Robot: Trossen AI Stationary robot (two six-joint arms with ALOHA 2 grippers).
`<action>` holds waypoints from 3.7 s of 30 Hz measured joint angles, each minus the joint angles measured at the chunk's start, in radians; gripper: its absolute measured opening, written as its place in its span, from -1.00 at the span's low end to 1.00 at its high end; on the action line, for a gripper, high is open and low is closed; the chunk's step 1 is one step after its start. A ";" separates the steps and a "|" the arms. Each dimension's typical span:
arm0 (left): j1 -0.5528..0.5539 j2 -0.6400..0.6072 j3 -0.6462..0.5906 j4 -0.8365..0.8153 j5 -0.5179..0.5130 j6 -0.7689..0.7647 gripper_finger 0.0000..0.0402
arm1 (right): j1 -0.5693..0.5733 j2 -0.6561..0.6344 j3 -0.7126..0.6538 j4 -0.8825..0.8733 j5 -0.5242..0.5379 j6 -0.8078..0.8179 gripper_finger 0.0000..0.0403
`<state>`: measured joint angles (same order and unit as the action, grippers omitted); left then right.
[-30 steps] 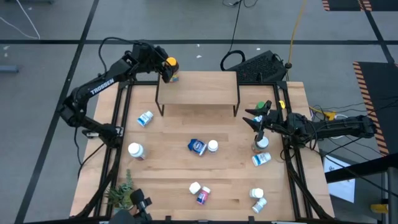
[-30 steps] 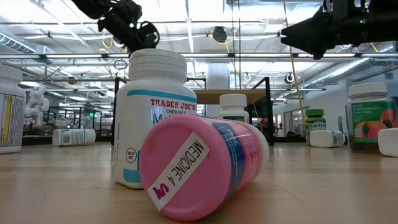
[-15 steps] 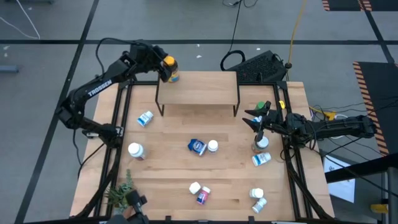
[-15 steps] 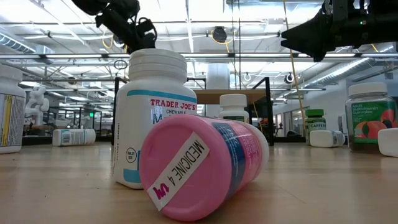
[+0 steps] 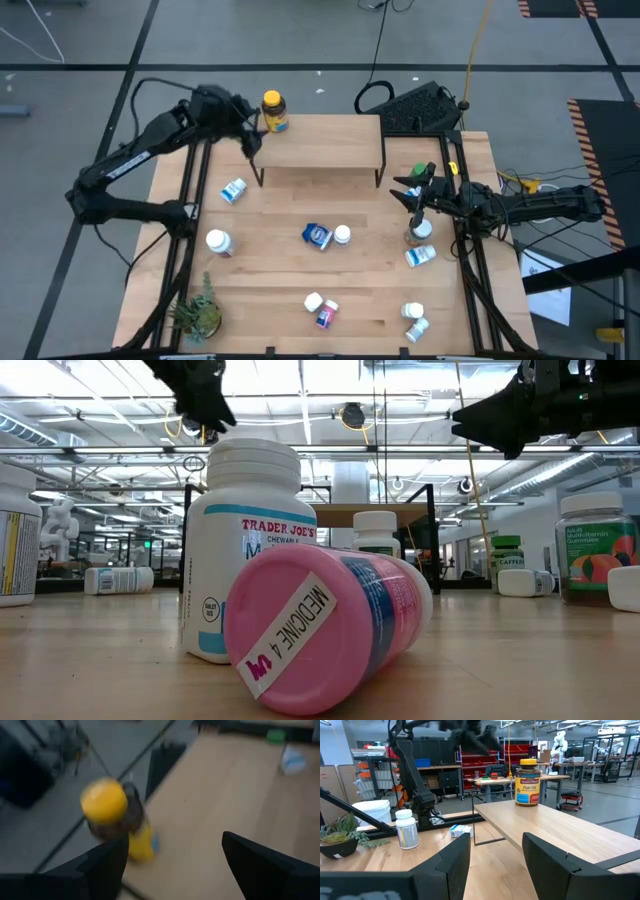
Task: Pick and place medicine bottles onto shelf by color
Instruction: Put the white medicine bottle on the shelf, then put the white purple medicine bottle on the shelf
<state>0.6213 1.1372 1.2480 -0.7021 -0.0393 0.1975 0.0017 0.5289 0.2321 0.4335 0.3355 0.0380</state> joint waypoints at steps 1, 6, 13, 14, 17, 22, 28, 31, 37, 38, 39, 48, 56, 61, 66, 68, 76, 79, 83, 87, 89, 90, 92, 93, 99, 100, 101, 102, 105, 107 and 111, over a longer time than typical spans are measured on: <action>-0.028 -0.012 0.000 -0.045 -0.034 -0.034 0.61 | 0.000 0.000 0.000 0.001 0.000 0.000 -0.13; -0.152 -0.040 0.000 -0.270 -0.141 -0.256 0.61 | 0.000 0.000 0.000 0.003 -0.001 0.024 -0.13; -0.331 -0.050 -0.084 -0.390 -0.197 -0.457 0.61 | 0.001 0.000 0.000 0.003 -0.028 0.054 -0.13; -0.358 -0.052 -0.109 -0.384 -0.229 -0.472 0.61 | 0.000 0.000 0.000 0.003 -0.028 0.055 -0.13; -0.438 -0.054 -0.185 -0.313 -0.316 -0.525 0.61 | 0.000 0.000 0.000 0.003 -0.028 0.055 -0.13; -0.546 -0.059 -0.271 -0.249 -0.355 -0.627 0.61 | 0.000 0.000 0.000 0.003 -0.028 0.052 -0.13; -0.751 -0.075 -0.301 -0.313 -0.399 -0.831 0.61 | 0.000 0.000 0.000 0.003 -0.027 0.043 -0.13; -0.891 -0.079 -0.303 -0.379 -0.425 -0.961 0.61 | 0.000 0.000 0.000 0.003 -0.027 0.037 -0.13; -1.170 -0.078 -0.310 -0.461 -0.469 -1.257 0.61 | 0.000 0.000 0.000 0.003 -0.027 0.029 -0.13; -1.208 -0.078 -0.314 -0.477 -0.485 -1.299 0.61 | 0.000 0.000 0.000 0.003 -0.027 0.029 -0.13; -1.239 -0.077 -0.316 -0.496 -0.494 -1.336 0.61 | 0.000 0.000 0.000 0.005 -0.027 0.029 -0.13; -1.420 -0.077 -0.317 -0.745 -0.432 -1.510 0.61 | 0.000 0.000 0.000 0.007 -0.027 0.028 -0.13; -1.482 -0.077 -0.319 -0.743 -0.406 -1.494 0.61 | 0.000 0.011 0.000 0.002 -0.027 0.028 -0.13; -1.499 -0.079 -0.380 -0.733 -0.410 -1.492 0.61 | 0.000 0.032 0.000 0.002 -0.027 0.033 -0.13; -1.502 -0.081 -0.407 -0.693 -0.424 -1.495 0.61 | 0.000 0.046 0.000 0.004 -0.027 0.033 -0.13; -1.502 -0.081 -0.404 -0.683 -0.423 -1.474 0.61 | 0.000 0.049 0.000 0.011 -0.027 0.036 -0.13; -1.502 -0.092 -0.405 -0.693 -0.432 -1.436 0.61 | 0.000 0.049 0.000 0.011 -0.026 0.037 -0.13; -1.500 -0.106 -0.407 -0.703 -0.460 -1.429 0.61 | 0.000 0.049 0.000 0.011 -0.025 0.037 -0.13; -1.475 -0.127 -0.392 -0.731 -0.462 -1.424 0.61 | 0.000 0.049 0.000 0.011 -0.025 0.037 -0.13; -1.469 -0.157 -0.371 -0.704 -0.458 -1.397 0.61 | 0.000 0.049 0.000 0.015 -0.024 0.037 -0.13; -1.469 -0.168 -0.371 -0.698 -0.445 -1.388 0.61 | 0.000 0.049 0.000 0.020 -0.024 0.037 -0.13; -1.469 -0.170 -0.371 -0.695 -0.445 -1.388 0.61 | 0.000 0.049 0.000 0.022 -0.024 0.037 -0.13; -1.469 -0.169 -0.374 -0.693 -0.445 -1.390 0.61 | 0.000 0.049 0.000 0.023 -0.024 0.037 -0.13; -1.469 -0.168 -0.379 -0.692 -0.445 -1.392 0.61 | 0.000 0.049 0.000 0.023 -0.024 0.037 -0.13; -1.469 -0.155 -0.416 -0.663 -0.426 -1.388 0.61 | 0.000 0.049 0.000 0.023 -0.025 0.038 -0.13; -1.469 -0.153 -0.425 -0.650 -0.412 -1.387 0.61 | 0.000 0.049 0.000 0.023 -0.025 0.038 -0.13; -1.469 -0.150 -0.436 -0.633 -0.398 -1.383 0.61 | 0.000 0.049 0.000 0.023 -0.025 0.038 -0.13; -1.469 -0.148 -0.448 -0.618 -0.390 -1.373 0.61 | 0.000 0.049 0.000 0.023 -0.026 0.038 -0.13; -1.469 -0.146 -0.461 -0.608 -0.380 -1.354 0.61 | 0.000 0.049 0.000 0.025 -0.026 0.037 -0.13; -1.469 -0.145 -0.460 -0.605 -0.395 -1.359 0.61 | 0.000 0.049 0.000 0.026 -0.026 0.037 -0.13; -1.468 -0.145 -0.460 -0.604 -0.411 -1.384 0.60 | 0.000 0.049 0.000 0.026 -0.026 0.037 -0.13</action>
<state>-0.8466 0.9920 0.7883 -1.3065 -0.4501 -1.1869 0.0018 0.5775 0.2317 0.4591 0.3095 0.0753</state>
